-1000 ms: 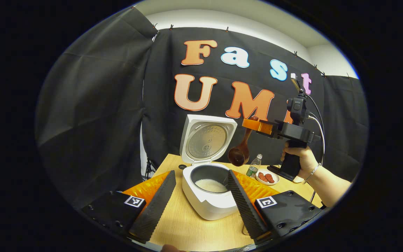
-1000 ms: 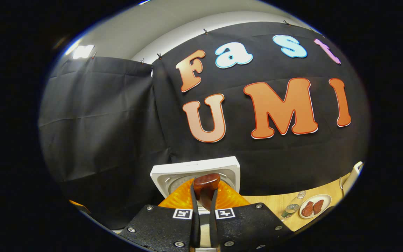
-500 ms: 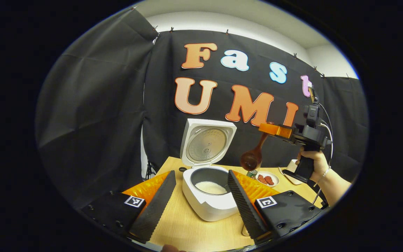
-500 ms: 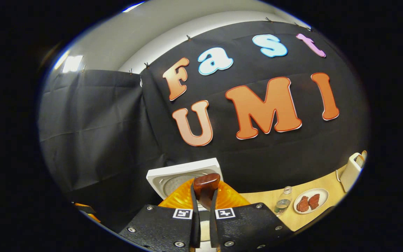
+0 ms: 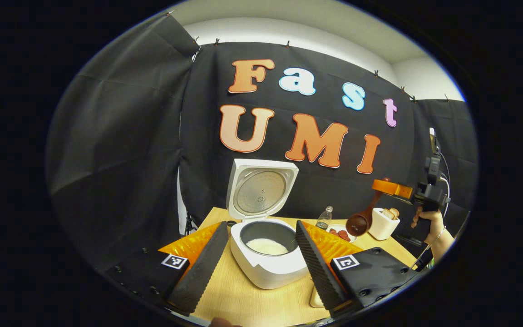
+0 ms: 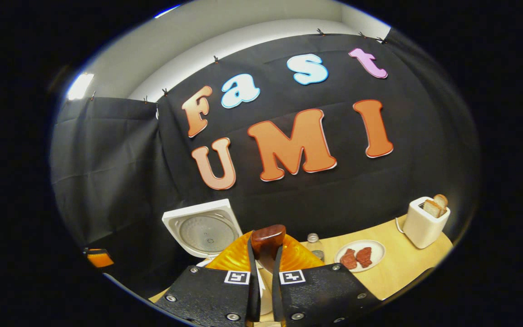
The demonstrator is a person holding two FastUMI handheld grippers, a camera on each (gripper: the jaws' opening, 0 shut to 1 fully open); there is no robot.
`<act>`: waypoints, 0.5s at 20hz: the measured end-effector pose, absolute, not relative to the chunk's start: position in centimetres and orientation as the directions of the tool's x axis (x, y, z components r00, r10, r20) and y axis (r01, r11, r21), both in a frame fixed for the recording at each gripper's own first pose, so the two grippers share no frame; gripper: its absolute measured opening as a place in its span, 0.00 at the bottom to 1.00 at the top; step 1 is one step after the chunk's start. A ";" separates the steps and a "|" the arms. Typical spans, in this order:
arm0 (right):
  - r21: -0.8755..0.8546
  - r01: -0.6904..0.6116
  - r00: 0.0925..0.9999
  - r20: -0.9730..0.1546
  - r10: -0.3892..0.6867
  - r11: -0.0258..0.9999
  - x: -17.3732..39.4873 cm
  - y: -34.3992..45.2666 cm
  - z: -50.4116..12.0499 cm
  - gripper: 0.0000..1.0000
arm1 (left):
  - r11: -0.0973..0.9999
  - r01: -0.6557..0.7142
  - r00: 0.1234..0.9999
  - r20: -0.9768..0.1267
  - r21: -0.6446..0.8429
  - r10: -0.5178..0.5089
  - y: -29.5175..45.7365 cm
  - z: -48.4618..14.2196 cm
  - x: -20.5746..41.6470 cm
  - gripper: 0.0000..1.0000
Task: Close the left gripper, press the button to open the rice cooker; take a wooden spoon from the chopstick holder with the right hand, scoop a spoonful of rice and pour it into the rice cooker, then put the wooden spoon back into the chopstick holder.
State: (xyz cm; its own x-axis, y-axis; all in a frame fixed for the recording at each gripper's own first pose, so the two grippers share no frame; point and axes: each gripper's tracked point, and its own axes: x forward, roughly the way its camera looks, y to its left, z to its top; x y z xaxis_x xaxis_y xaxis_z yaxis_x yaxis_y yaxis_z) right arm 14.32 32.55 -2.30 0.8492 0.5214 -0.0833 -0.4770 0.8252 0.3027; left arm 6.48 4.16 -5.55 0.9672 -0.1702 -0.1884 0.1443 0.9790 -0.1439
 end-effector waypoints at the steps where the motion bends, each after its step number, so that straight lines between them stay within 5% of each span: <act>1: 0.310 -0.450 0.861 -0.097 0.499 0.837 14.2 30.7 -3.1 0.10 | 0.979 0.147 0.967 -0.188 -0.139 -0.171 4.1 -5.5 6.5 1.00; 10: 0.352 -0.252 0.921 -0.200 0.335 0.901 11.7 18.2 -9.3 0.10 | 0.981 0.148 0.972 -0.165 -0.124 -0.168 3.3 -4.1 6.3 1.00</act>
